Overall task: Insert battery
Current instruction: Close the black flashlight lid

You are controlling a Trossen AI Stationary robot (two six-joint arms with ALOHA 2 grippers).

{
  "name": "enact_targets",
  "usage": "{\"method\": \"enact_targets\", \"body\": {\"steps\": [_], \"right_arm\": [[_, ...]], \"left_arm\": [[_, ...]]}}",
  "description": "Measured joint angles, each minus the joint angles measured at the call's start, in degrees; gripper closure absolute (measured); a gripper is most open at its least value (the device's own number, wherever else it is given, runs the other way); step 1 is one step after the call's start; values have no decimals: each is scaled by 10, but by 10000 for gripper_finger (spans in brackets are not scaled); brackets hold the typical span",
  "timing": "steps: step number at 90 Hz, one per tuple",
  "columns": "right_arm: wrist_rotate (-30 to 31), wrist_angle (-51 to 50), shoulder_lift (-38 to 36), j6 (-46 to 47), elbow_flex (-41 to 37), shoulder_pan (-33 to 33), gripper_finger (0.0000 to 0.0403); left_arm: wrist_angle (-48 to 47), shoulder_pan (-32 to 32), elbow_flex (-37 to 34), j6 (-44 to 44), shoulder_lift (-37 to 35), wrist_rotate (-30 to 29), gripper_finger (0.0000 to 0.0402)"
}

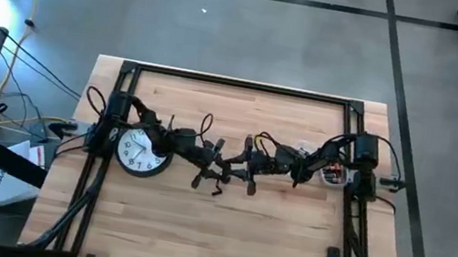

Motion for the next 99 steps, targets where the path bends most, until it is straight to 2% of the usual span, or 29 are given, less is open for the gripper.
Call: {"method": "enact_targets", "body": {"steps": [25,53,73,99], "right_arm": [[-16,-24,0,-36,0,1,318],[-19,-21,10,-55,0,8,318],[-20,82,69,-37,0,9,318],[-67,60,81,-39,31,3,318]], "left_arm": [[-28,20,1,9,0,50,307],[-101,15,31,63,-2,51,307],[-101,13,22,94,-2,51,307],[-103,13,21,101,-2,62,307]]}}
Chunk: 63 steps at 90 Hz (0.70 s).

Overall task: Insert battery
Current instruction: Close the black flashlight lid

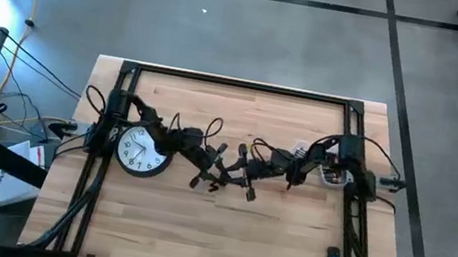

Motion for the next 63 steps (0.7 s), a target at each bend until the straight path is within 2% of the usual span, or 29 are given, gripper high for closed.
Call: {"method": "enact_targets", "body": {"steps": [63], "right_arm": [[-13,-13,0,-31,1,-9,318]], "left_arm": [[0,0,2,9,0,3,301]]}}
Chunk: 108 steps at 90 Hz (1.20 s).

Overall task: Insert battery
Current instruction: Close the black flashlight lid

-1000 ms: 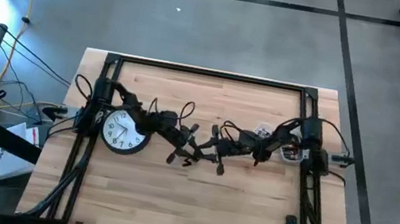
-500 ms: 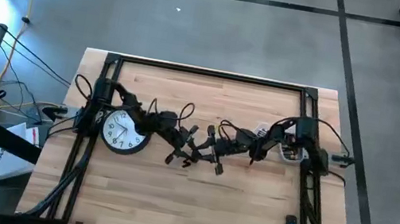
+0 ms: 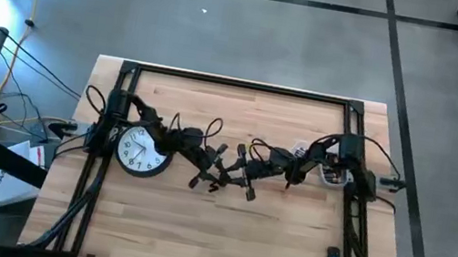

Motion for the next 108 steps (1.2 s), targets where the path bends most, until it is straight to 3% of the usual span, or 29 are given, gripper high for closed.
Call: {"method": "enact_targets", "body": {"steps": [48,108], "right_arm": [[-21,-3,0,-28,0,-7,316],[-94,-31,0,-49,10,-12,316]], "left_arm": [[2,-8,1,26,0,-11,306],[16,-44,2,22,2,-35,305]]}}
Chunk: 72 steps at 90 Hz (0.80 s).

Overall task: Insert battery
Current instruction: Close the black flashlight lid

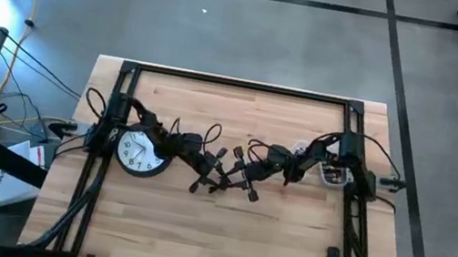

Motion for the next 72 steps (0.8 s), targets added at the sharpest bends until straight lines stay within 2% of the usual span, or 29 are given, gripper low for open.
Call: {"method": "enact_targets", "body": {"steps": [21,40,72], "right_arm": [[-12,1,0,-21,2,-3,316],[-77,-44,0,-22,30,-23,316],[-136,-48,0,-32,33,-58,316]], "left_arm": [[8,-2,0,2,0,-6,305],[8,0,-1,3,0,-8,305],[8,12,0,1,0,-18,305]]}}
